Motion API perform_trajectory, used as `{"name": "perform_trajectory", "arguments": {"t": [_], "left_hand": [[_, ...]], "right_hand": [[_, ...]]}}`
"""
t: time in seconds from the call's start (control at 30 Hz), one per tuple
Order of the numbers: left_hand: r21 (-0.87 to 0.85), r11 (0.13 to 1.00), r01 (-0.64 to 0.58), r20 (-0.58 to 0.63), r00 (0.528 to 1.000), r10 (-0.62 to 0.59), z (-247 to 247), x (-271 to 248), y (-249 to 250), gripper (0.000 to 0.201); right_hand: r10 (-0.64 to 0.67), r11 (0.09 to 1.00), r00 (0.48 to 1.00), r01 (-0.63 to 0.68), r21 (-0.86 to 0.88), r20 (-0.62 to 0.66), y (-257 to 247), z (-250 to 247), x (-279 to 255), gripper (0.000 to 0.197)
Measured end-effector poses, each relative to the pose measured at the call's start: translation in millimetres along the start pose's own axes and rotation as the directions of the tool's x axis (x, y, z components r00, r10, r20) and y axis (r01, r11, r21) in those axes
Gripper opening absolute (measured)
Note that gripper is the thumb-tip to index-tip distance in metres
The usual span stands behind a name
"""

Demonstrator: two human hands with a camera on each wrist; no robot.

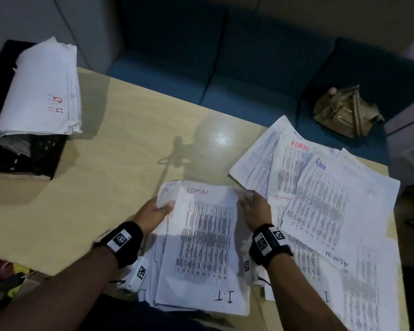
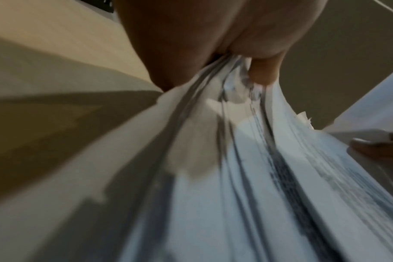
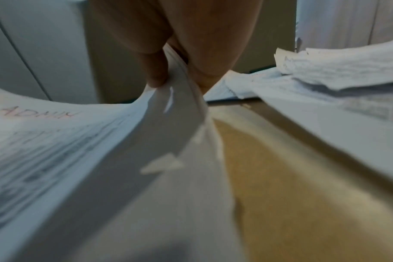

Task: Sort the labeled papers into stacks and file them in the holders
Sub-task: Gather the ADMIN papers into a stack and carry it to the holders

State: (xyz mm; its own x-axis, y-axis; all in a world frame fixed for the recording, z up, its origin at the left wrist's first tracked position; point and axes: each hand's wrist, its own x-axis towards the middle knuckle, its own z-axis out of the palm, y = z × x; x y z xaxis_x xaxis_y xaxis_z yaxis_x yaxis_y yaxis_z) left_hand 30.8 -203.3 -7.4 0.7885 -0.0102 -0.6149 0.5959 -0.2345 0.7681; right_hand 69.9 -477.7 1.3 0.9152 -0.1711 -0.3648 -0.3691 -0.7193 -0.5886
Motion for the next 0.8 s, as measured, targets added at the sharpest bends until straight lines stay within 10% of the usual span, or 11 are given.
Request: {"name": "perform_trajectory", "arguments": {"t": [0.4, 0.53, 0.67, 0.8], "left_hand": [[-0.134, 0.991, -0.028, 0.038, 0.999, 0.034, 17.8, -3.7, 4.0, 0.052], [-0.030, 0.993, -0.116, 0.056, 0.992, 0.117, 10.8, 5.9, 7.1, 0.056], [0.045, 0.973, -0.227, 0.044, 0.973, 0.225, 14.2, 13.5, 31.5, 0.067], [0.094, 0.969, -0.230, 0.068, 0.972, 0.224, 20.1, 16.4, 32.7, 0.031]], "right_hand": [[0.267, 0.904, 0.955, -0.203, 0.377, -0.127, -12.5, 31.2, -5.5, 0.036], [0.000, 1.000, 1.000, 0.000, 0.032, 0.002, -12.4, 31.8, 2.0, 0.071], [-0.126, 0.911, 0.975, 0.186, -0.367, 0.181, -10.2, 34.6, 17.3, 0.058], [-0.153, 0.897, 0.972, 0.212, -0.388, 0.177, -10.6, 41.9, 20.6, 0.052]]}}
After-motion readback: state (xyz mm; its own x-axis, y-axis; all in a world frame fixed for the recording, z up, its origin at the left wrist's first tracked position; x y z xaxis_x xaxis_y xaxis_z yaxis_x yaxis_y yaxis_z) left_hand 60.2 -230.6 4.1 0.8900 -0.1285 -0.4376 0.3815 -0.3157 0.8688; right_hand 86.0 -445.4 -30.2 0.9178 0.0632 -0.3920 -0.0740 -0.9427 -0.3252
